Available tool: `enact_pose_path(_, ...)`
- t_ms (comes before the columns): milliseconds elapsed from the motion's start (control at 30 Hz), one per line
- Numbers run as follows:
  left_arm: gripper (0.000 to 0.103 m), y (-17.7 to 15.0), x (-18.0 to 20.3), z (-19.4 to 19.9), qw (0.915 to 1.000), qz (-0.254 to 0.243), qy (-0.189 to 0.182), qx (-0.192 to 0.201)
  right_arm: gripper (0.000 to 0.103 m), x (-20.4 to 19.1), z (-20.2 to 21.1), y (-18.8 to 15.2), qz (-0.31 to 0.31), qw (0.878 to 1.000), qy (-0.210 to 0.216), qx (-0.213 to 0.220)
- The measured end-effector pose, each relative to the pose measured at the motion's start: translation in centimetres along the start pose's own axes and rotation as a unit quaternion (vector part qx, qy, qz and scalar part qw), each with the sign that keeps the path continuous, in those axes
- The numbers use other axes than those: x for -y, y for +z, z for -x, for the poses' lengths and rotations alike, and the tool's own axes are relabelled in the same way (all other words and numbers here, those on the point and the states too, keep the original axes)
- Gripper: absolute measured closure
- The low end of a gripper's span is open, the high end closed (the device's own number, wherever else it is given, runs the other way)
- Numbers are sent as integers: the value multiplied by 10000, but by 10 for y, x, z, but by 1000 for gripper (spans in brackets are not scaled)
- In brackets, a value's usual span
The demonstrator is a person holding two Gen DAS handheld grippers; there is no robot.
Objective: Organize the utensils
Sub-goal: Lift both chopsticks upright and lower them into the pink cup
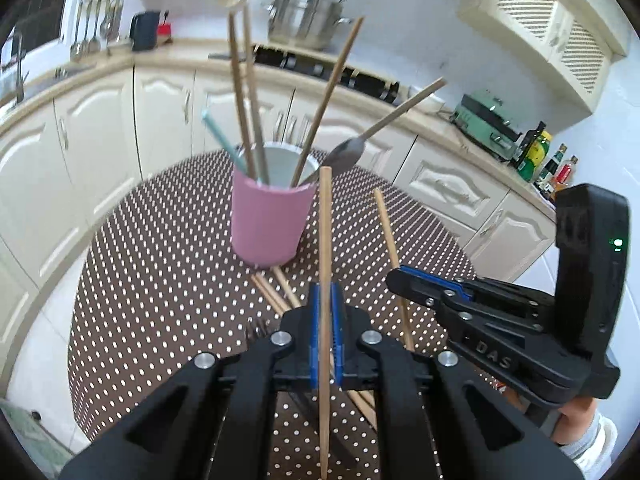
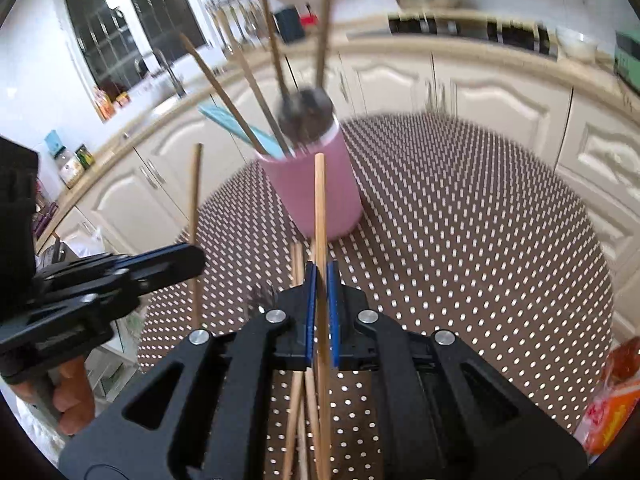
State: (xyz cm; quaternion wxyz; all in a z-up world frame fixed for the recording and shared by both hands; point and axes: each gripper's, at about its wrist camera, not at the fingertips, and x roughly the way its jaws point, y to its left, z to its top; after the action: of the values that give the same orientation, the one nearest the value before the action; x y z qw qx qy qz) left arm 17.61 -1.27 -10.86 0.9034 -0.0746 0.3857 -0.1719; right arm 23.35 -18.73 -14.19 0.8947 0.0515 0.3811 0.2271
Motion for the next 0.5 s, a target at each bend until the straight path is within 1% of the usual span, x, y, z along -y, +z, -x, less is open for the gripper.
enact_pose_path(133, 97, 7, 6, 16, 9994, -30, -63, 348, 97, -6, 35, 0, 133, 9985, 113, 523)
enact_pose_path(200, 97, 10, 8, 28, 9982, -92, -68, 596, 97, -9, 46, 2, 191, 9969, 167, 738)
enact_pose_path(300, 97, 16, 14, 44, 9941, -273, 94, 1044, 97, -14, 61, 8, 275, 9941, 188, 1033)
enact_pose_path(367, 97, 19, 16, 52, 9908, -334, 134, 1304, 97, -16, 65, 9, 325, 9922, 166, 1192)
enact_pose_path(500, 97, 30, 18, 60, 9871, -344, 199, 1549, 97, -17, 67, 14, 292, 9892, 263, 1414)
